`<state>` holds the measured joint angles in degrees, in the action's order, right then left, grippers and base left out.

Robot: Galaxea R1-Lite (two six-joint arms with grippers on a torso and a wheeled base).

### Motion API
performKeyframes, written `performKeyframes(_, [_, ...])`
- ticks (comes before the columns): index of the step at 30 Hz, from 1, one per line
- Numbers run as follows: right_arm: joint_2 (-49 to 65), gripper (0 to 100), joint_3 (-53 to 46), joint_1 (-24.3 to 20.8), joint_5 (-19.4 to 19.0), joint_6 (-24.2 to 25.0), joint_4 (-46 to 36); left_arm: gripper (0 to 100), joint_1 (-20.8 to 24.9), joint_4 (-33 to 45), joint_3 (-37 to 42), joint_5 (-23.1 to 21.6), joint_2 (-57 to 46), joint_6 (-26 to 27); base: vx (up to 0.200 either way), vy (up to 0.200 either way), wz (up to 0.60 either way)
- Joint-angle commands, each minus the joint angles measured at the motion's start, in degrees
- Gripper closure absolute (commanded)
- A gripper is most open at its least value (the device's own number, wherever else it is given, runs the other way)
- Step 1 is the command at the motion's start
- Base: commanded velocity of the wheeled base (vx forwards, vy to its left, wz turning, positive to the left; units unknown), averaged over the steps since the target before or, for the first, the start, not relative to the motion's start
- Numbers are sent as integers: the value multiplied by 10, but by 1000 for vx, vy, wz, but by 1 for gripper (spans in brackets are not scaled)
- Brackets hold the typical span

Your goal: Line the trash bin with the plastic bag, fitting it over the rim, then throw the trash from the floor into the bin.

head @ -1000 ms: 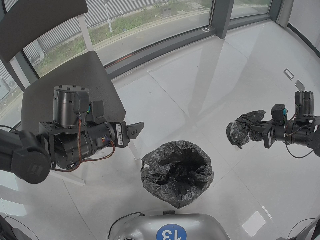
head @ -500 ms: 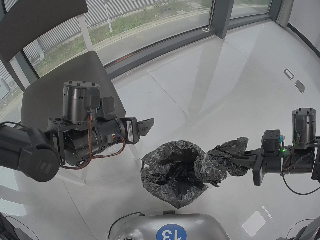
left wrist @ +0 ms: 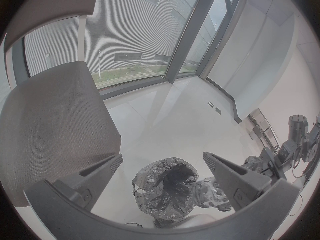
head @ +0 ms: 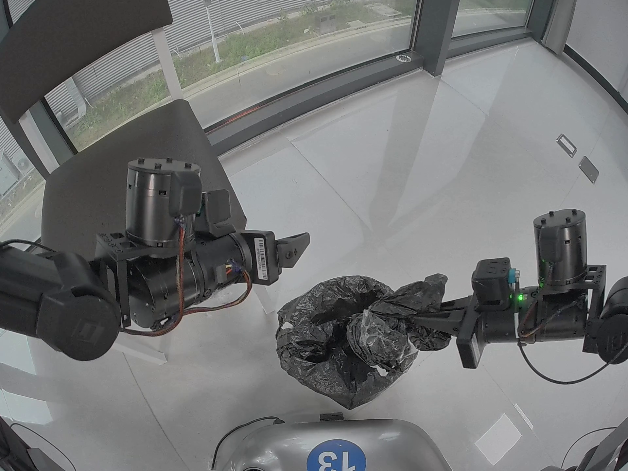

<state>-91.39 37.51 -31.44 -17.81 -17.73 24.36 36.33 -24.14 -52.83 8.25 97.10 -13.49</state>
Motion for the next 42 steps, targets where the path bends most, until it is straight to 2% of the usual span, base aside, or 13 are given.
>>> performKeyframes(1, [-57, 100, 29, -7, 1, -1, 13, 0, 7, 1, 0, 1, -8, 1, 0, 0, 0])
performKeyframes(18, [-125, 100, 93, -13, 0, -1, 19, 0, 5, 0, 5, 2, -9, 0, 0, 0, 0])
performKeyframes(19, [-126, 0, 94, -15, -1, -1, 19, 0, 5, -2, 6, 2, -9, 0, 0, 0, 0])
performKeyframes(39, [-120, 0, 92, -17, 6, 2, 20, 0, 1, -7, 35, 2, -37, 0, 0, 0, 0])
performKeyframes(40, [-119, 0, 90, -14, 8, 2, 20, 0, 0, -7, 36, 2, -39, 1, 0, 0, 0])
performKeyframes(42, [-107, 0, 83, -2, 39, 3, 19, 0, -8, -5, 35, 2, -52, 6, 0, 0, 0])
